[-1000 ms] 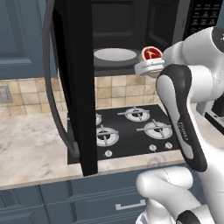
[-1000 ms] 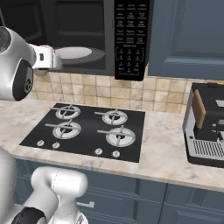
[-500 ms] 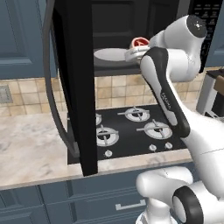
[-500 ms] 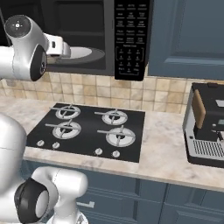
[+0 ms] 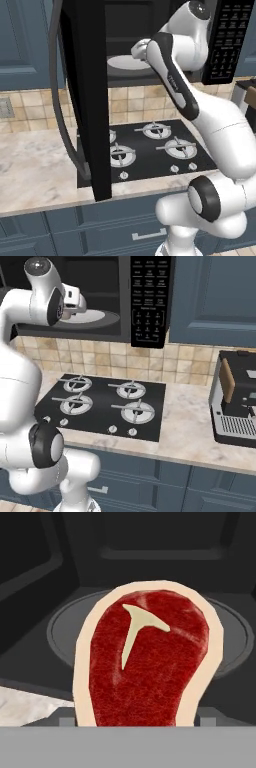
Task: Transport the steak from the fridge to the microwave and turn on the microwave.
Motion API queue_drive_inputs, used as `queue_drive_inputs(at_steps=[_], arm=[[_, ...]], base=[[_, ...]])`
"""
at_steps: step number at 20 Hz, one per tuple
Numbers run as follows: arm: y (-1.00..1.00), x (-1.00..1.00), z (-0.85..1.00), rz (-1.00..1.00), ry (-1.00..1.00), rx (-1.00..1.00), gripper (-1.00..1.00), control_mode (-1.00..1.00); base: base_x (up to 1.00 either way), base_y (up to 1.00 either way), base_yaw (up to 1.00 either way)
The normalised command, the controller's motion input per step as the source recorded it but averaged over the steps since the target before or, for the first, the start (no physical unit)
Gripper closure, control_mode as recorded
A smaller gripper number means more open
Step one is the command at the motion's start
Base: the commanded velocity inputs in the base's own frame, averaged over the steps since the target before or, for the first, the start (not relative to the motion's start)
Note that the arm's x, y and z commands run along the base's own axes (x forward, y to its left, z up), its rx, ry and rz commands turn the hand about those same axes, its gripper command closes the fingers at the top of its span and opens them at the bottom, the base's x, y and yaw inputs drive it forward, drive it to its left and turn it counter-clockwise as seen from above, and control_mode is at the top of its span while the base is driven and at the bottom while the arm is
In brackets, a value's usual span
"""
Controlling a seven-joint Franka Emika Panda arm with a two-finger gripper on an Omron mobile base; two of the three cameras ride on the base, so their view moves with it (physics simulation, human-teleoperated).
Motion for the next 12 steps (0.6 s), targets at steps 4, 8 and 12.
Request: queue_drive_inputs(at_steps=[4,8,12], arm=[[0.09,0.62,0.00,0.00,0.06,-0.02,1.00,-1.00],[0.12,0.51,-0.09,0.00,0.00,-0.10,1.00,-1.00],[0.10,0.48,-0.08,0.00,0.00,-0.10,1.00,-1.00]], base=[[0.00,0.00,0.00],[0.00,0.00,0.00],[0.00,0.00,0.00]])
